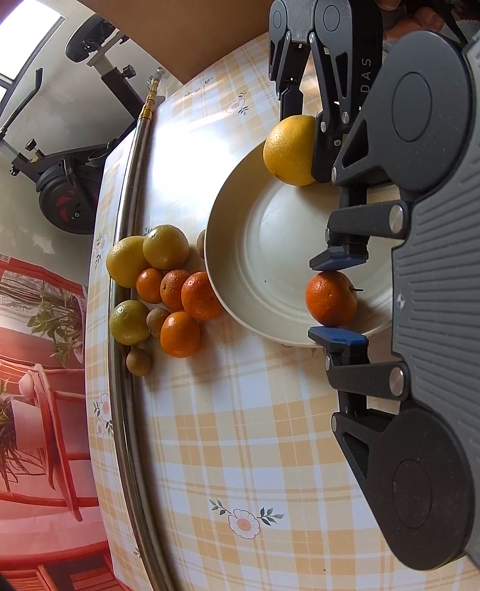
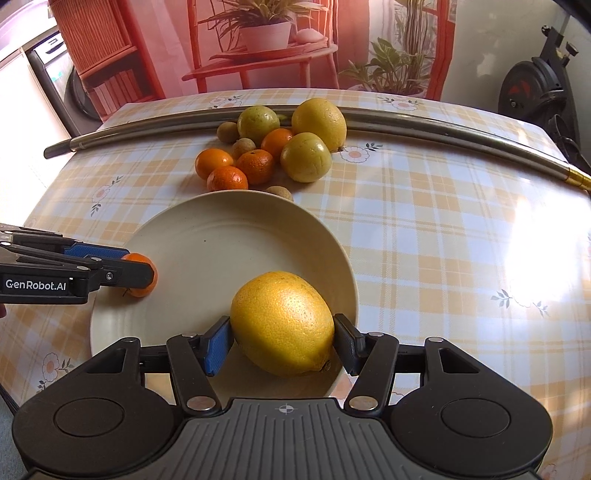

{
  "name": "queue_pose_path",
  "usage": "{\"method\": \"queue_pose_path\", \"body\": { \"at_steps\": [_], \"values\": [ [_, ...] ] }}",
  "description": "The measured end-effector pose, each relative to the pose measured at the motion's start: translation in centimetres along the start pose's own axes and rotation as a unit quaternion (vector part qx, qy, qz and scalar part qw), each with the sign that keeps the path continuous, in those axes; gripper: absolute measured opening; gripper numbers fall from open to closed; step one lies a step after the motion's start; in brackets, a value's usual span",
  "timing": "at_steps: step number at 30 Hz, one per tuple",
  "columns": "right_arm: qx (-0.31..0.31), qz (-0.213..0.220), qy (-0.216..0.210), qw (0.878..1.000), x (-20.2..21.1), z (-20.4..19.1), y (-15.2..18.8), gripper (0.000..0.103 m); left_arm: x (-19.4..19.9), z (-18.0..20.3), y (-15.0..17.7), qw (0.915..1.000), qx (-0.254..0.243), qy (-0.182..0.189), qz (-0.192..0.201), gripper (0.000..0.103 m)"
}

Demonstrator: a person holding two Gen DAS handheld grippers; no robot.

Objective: Organize fruits
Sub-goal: 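Lower the orange onto the plate with the left gripper while the right releases the grapefruit there, then grasp another orange from the pile with the left gripper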

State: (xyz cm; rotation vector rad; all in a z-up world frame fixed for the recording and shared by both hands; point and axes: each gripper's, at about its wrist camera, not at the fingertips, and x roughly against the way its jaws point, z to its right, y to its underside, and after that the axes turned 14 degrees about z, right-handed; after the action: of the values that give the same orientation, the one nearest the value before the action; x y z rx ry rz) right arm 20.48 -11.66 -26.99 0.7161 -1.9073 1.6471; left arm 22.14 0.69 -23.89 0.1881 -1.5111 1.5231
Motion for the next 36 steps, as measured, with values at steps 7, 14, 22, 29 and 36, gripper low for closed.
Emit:
{"method": "queue_pose_path", "body": {
  "at_steps": [7,14,22,29,36],
  "values": [
    [-0.016,0.005,0.006,1.000,0.0,0.9,-0.1,0.054,-0.1,0.4,0.0,0.9999,-0.007,0.007,-0.002,0.036],
    [-0.031,0.003,0.005,0.999,0.2,1.4,-0.4,0.056,0.6,0.1,-0.4,0.9991,0.021,0.037,0.005,0.056],
    [-0.054,0.039,-0.013,0.998,2.1,2.6,-2.5,0.056,2.5,-1.2,-2.2,0.9989,0.025,0.009,0.039,0.060],
    [-0.053,0.059,-0.006,0.997,2.5,3.6,-4.0,0.056,3.3,-3.2,-4.2,0.9964,0.044,-0.036,0.063,0.060],
    [-0.044,0.067,0.009,0.997,2.3,4.6,-4.9,0.056,3.3,-5.0,-6.3,0.9932,0.064,-0.058,0.078,0.059]
  ]
}}
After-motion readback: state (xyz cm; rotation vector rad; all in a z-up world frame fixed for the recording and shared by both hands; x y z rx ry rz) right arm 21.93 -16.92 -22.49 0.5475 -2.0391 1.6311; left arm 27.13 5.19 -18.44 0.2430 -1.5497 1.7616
